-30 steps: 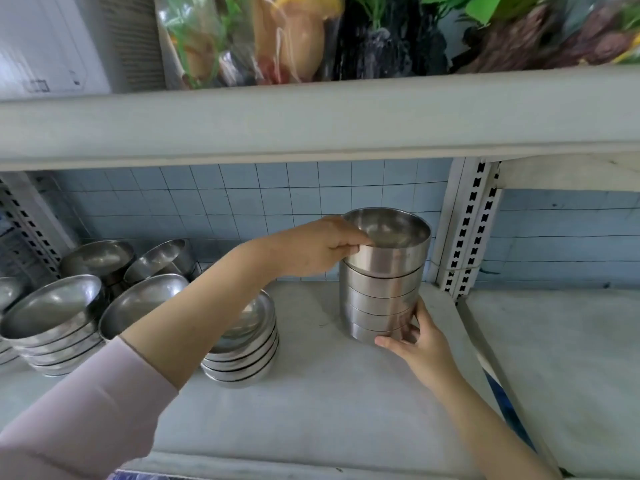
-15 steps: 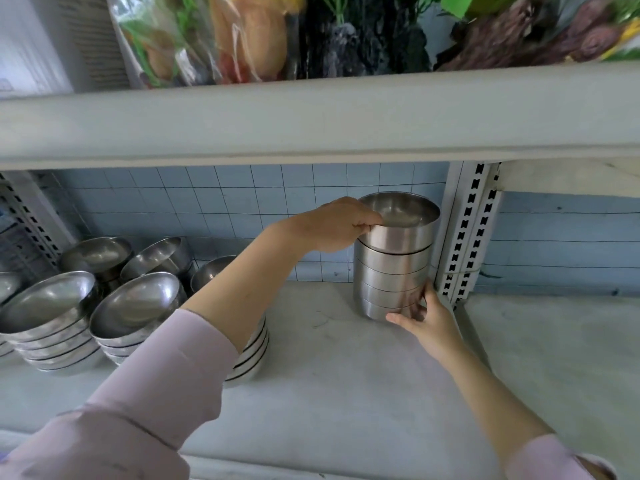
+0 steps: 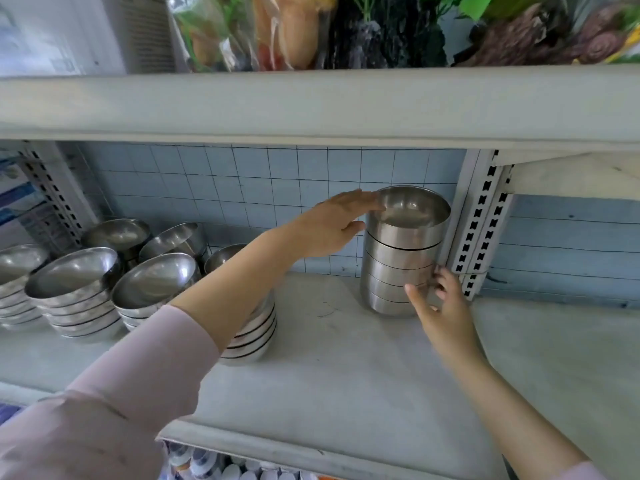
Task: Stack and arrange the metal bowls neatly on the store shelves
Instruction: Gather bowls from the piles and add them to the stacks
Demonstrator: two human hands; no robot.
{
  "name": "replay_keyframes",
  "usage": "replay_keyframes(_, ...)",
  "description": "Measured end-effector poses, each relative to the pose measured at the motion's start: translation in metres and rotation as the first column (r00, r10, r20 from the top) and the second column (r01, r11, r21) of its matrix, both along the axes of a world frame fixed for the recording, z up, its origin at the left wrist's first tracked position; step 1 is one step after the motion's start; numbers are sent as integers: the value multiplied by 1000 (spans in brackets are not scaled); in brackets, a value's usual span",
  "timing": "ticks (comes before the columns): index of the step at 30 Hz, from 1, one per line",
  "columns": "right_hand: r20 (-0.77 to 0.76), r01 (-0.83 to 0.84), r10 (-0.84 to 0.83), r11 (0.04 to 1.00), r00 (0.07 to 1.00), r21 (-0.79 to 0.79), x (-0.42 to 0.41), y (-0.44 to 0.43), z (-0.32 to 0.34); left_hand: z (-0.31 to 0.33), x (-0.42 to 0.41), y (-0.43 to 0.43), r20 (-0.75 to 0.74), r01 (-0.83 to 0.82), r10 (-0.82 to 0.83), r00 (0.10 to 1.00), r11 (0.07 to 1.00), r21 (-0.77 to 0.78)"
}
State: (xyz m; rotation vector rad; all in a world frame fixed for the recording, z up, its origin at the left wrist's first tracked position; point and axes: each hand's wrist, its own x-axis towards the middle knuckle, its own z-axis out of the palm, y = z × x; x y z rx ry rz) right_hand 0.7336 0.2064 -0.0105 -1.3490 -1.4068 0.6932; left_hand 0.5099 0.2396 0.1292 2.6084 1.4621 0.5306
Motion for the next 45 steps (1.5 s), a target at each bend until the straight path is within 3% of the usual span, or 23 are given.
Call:
replay_keyframes(3, -68, 103, -88, 964, 994, 244, -18, -23, 12, -2, -40, -14, -36, -48, 49, 998, 998, 27)
replay_keyframes(6, -62, -7, 33, 924, 998, 381, -48, -40, 29, 0, -93, -29, -60, -169, 170, 984, 985, 14)
replay_keyframes(10, 19, -256, 265, 906, 964, 336, -102, -44, 53, 4, -173, -47, -67, -378, 378, 923, 926, 10)
replay_keyframes(13, 146, -432, 409, 879, 901, 200, -147, -32, 69, 2, -231, -59, -72, -536, 534, 842, 844, 4)
replay_keyframes(16, 183, -493, 480, 870, 858, 27, -191, -11, 80, -5, -277, -66, -32, -597, 597, 802, 800, -52)
replay_keyframes(23, 236, -369, 494, 828, 837, -423, -254, 60, 74, -26, -315, -77, -167, -467, 437, 884, 831, -302)
replay_keyframes(28, 229, -254, 474, 751, 850, -609, -263, 92, 47, -35, -317, -78, -166, -266, 218, 962, 884, -383)
replay_keyframes(31, 213, -256, 490, 721, 845, -643, -270, 101, 35, -41, -319, -77, -248, -190, 93, 964, 896, -401)
replay_keyframes(35, 205, -297, 526, 714, 825, -634, -277, 106, 28, -47, -323, -72, -257, -158, 48, 965, 892, -424)
replay_keyframes(40, 377, -282, 594, 731, 710, -621, -280, 106, 30, -48, -324, -70, -291, -150, 20, 957, 890, -431)
replay_keyframes(45, 217, -345, 565, 719, 796, -603, -279, 103, 26, -47, -323, -70, -302, -140, 3, 953, 890, -434)
